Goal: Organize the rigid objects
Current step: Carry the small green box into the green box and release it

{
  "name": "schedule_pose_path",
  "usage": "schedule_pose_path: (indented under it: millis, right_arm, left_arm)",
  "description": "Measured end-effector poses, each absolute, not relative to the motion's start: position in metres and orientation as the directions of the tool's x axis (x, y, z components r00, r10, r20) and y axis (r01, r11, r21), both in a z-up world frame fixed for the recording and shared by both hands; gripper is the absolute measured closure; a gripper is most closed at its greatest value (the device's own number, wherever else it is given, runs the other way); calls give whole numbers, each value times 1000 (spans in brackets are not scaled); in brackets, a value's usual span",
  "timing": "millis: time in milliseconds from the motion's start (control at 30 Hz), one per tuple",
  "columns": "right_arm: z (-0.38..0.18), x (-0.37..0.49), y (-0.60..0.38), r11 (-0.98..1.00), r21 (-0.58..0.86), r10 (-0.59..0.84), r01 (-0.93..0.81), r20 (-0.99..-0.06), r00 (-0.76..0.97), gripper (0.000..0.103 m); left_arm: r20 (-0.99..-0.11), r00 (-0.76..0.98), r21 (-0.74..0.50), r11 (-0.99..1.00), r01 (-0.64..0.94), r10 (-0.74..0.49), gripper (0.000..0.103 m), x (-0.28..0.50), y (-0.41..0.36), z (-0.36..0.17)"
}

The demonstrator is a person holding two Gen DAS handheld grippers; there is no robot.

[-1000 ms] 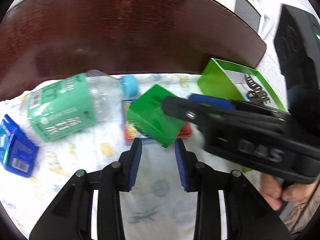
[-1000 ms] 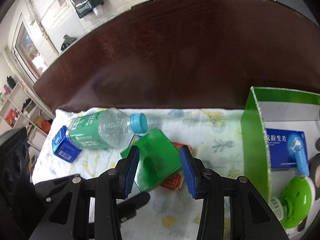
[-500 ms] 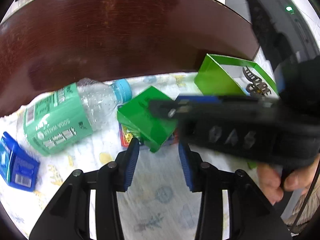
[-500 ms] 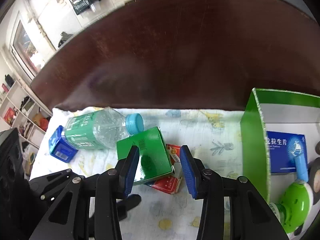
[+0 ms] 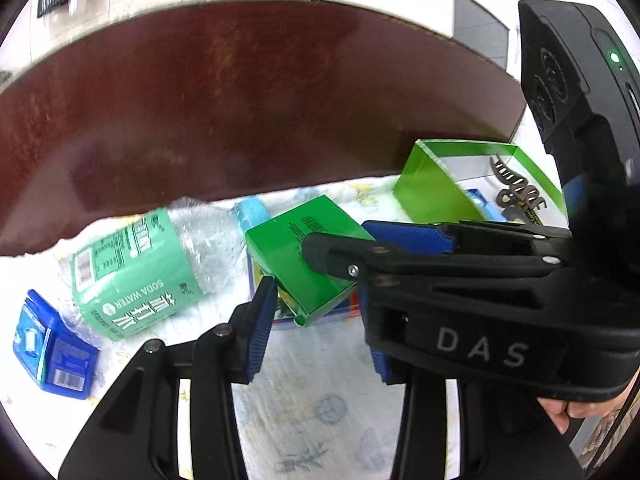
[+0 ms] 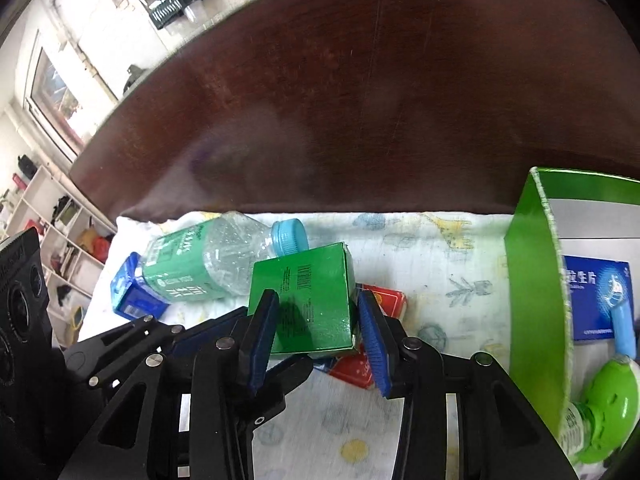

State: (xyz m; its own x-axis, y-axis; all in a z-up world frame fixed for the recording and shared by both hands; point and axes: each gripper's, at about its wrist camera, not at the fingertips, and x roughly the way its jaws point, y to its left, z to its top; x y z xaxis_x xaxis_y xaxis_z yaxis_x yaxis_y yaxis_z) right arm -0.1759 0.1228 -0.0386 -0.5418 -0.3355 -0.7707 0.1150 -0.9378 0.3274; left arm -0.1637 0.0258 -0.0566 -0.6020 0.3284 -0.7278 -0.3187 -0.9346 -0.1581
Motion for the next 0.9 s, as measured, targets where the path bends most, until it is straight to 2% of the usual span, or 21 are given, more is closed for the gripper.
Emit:
schedule_pose_path:
  millis: [300,533,900]
  right_arm:
    - [2,-145,149,-936,335,-323,105,-705,-632,60]
    - [23,-122,181,-933,357,-287,51,-649,-705,60]
    - [28,-97,267,-910,406,-205,-81,-612,-764,60]
  left_arm:
    - [-673,-651,-102,-916,-389,351,62,-145,57,-17]
    - [-649,-651,-49,-875,-482,395,62,-148,114,0]
    - [-671,-594,9,-796,-605,444,62,-159,198,4]
